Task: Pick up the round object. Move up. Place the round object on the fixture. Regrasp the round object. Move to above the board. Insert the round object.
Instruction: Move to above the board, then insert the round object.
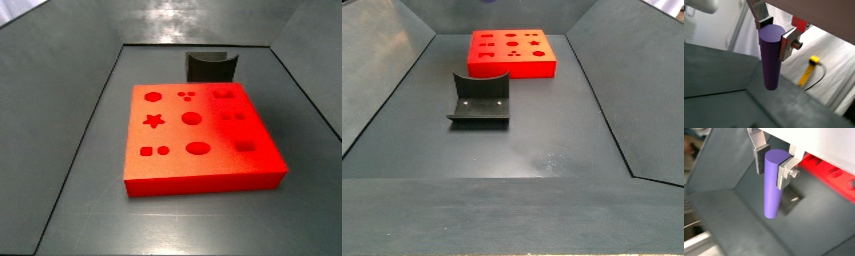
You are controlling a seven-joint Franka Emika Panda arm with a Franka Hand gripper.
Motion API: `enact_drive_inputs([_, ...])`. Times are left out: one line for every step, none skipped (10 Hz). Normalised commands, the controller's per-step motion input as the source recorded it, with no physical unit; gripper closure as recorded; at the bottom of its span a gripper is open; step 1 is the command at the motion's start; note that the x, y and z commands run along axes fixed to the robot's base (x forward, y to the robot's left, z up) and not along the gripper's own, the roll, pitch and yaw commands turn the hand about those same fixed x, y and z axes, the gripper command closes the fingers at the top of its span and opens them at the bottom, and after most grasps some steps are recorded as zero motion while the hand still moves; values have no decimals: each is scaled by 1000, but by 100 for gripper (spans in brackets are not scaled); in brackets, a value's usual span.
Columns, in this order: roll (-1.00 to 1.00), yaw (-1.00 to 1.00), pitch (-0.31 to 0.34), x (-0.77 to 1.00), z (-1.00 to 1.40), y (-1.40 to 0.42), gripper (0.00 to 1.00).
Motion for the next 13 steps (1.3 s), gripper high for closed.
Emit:
enact_drive_inputs([-1000,-76,-162,-693,3,-1000,100])
enact_drive_inputs([-1000,-84,-172,-707,19,-1000,100])
enact_drive_inputs([-1000,-88,-179,-730,12,-1000,100])
enact_drive_inputs([-1000,-91,-183,-760,1,-1000,100])
enact_drive_inputs([-1000,-97,-187,-773,15,-978,100])
enact_drive_inputs([-1000,-106,-191,-493,-1,-561,100])
enact_drive_inputs([-1000,-110,-184,-304,-3,-297,100])
enact_drive_inputs([-1000,-112,-166,-192,0,-153,100])
enact_drive_inputs([-843,-95,-139,-133,-5,-86,100])
enact_drive_inputs([-536,-52,-93,-85,-5,-38,100])
enact_drive_inputs([-362,-35,-61,-59,-1,-20,100])
enact_drive_inputs([-244,-27,-40,-39,-2,-5,100])
enact_drive_inputs([-4,0,0,0,-26,0,100])
